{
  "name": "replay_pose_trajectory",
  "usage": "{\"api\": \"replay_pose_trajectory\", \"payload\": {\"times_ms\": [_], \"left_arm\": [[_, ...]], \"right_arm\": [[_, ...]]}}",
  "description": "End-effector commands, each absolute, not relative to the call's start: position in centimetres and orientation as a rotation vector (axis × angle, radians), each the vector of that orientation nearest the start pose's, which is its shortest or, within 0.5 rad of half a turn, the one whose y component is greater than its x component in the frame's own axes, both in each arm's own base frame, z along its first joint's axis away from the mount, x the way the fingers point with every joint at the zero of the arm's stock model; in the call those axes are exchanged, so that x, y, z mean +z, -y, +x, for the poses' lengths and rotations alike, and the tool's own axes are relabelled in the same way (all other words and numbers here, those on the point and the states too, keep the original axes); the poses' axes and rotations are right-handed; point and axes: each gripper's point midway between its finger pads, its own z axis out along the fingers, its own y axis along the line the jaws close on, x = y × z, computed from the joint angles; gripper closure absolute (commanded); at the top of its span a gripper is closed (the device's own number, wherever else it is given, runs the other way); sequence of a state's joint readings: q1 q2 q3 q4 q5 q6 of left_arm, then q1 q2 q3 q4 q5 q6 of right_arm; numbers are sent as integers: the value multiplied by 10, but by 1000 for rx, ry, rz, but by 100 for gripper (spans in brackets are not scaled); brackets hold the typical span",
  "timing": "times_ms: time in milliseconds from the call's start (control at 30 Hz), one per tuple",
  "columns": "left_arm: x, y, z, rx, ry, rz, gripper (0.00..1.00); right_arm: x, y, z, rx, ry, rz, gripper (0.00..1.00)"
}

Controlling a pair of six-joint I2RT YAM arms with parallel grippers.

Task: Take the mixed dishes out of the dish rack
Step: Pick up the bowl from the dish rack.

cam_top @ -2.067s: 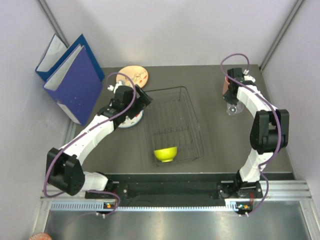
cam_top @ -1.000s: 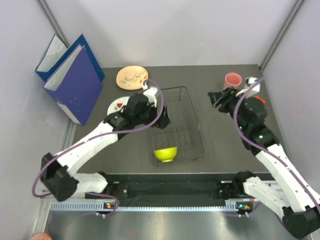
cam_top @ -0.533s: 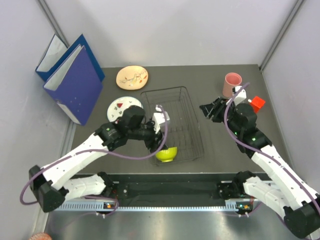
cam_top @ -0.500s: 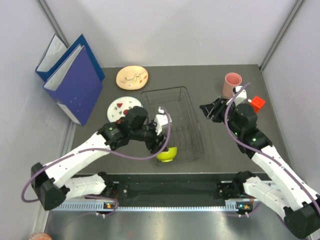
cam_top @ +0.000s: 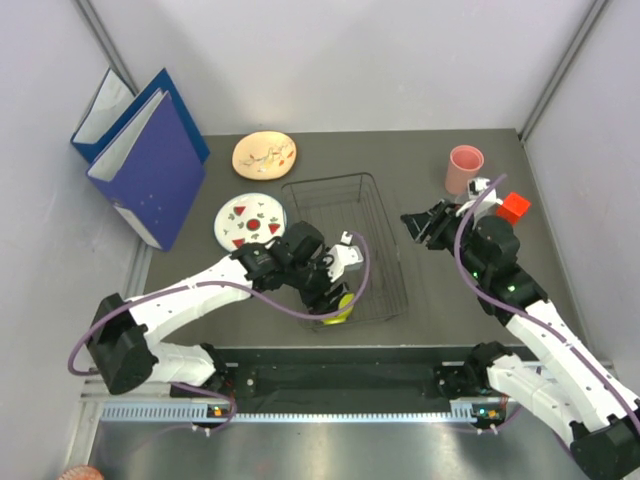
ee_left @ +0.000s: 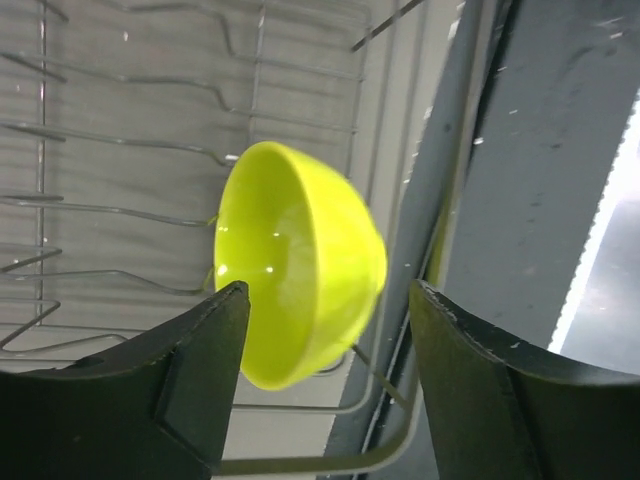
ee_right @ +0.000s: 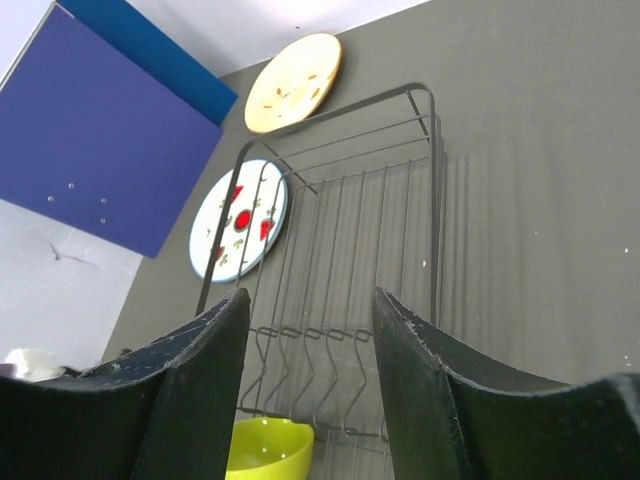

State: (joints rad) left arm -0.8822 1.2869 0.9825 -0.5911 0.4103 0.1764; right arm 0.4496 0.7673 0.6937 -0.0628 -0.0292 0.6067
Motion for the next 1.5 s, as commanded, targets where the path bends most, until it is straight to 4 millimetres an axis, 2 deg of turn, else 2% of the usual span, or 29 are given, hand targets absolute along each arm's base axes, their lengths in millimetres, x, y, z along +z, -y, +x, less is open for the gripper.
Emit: {"api": "replay_pose_trajectory", "payload": {"times_ms": [0, 133, 233, 333, 400, 500, 600, 867, 967, 1167, 1400, 1467], "left_arm": [[145, 294, 172, -732, -2040, 1433, 30], [139, 297, 170, -748, -2043, 1464, 32], [133, 299, 165, -780, -2062, 1483, 42], [131, 299, 164, -787, -2066, 1490, 60], [132, 299, 164, -787, -2062, 1492, 76], [137, 300, 166, -784, -2055, 1488, 91], [142, 302, 167, -786, -2046, 1487, 100], [150, 306, 168, -798, -2027, 1493, 100], [159, 308, 171, -794, -2001, 1492, 100], [193, 315, 180, -779, -1926, 1477, 100], [256, 327, 188, -805, -1770, 1414, 100], [262, 327, 190, -794, -1761, 1403, 100]], "right_arm": [[282, -172, 273, 851, -1723, 97, 48], [273, -174, 273, 849, -1744, 95, 48], [269, -173, 273, 843, -1753, 103, 48], [268, -173, 274, 842, -1754, 103, 48], [267, -174, 274, 846, -1758, 104, 48], [265, -175, 275, 848, -1768, 108, 48], [265, -177, 275, 855, -1773, 105, 48], [264, -176, 274, 853, -1769, 109, 48], [267, -175, 273, 854, -1761, 110, 48], [281, -175, 271, 869, -1729, 107, 48], [304, -172, 263, 896, -1682, 110, 48], [311, -171, 261, 907, -1667, 117, 48]]}}
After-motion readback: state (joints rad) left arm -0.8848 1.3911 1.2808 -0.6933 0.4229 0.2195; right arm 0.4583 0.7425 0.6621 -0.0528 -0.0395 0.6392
